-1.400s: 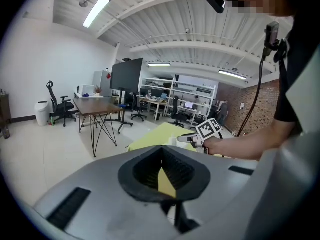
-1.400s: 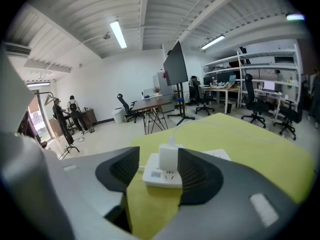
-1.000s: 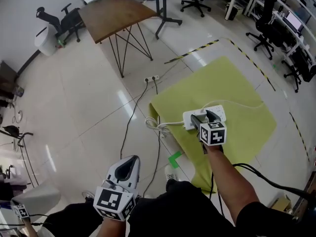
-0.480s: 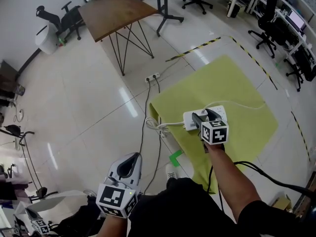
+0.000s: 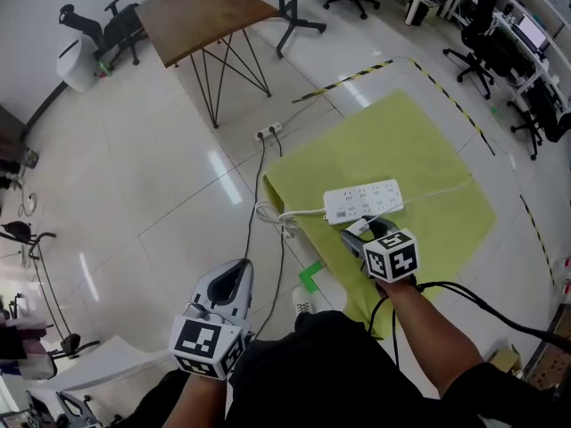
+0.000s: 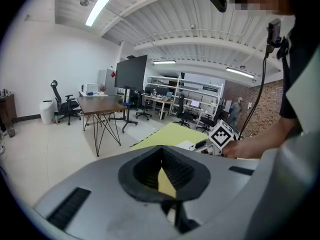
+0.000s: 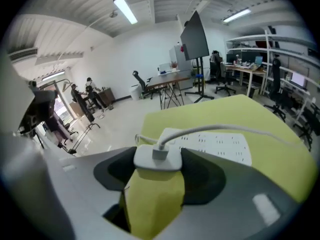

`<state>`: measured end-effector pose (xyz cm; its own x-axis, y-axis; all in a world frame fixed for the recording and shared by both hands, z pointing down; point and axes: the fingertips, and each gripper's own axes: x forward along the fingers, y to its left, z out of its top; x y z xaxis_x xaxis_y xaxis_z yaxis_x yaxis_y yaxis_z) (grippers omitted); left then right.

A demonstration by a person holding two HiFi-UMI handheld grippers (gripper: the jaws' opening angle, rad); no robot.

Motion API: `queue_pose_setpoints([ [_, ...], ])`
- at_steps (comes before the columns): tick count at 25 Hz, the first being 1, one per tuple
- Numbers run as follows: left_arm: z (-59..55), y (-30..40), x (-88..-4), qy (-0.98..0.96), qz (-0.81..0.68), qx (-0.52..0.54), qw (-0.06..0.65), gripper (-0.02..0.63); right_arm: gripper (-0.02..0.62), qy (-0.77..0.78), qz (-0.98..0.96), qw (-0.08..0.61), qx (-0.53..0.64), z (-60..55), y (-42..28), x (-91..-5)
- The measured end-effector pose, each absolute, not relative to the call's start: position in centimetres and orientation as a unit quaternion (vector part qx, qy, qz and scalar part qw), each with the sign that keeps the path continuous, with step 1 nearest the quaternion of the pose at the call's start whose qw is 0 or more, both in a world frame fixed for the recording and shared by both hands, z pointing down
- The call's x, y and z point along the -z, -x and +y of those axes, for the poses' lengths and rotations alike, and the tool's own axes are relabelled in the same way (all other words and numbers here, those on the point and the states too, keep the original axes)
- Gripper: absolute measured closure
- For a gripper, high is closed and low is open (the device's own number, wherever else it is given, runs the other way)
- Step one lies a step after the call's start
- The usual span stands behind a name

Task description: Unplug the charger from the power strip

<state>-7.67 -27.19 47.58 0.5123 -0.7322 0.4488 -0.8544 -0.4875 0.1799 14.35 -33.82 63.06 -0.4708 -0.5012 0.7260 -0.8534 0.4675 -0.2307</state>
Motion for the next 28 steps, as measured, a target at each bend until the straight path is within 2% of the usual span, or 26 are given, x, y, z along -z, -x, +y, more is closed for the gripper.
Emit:
queue_pose_setpoints([
  [4, -27.3, 6.9, -47.6, -0.852, -0.461, -0.151, 0.198, 0.600, 0.322, -0.381, -0.797, 0.351, -0.309, -29.5, -13.7, -65.4],
  [15, -26.4, 6.5, -47.8, -0.856, -0.453, -0.151, 0.200, 0.600, 0.321, -0.344, -0.779, 0.432, -0.298, -25.2, -13.8, -67.1],
  [28, -25.9, 8.1, -47.4, -0.846, -0.470, -0.155, 0.197, 0.600, 0.316, -0.390, -0.772, 0.403, -0.298, -29.1, -12.9, -69.6],
])
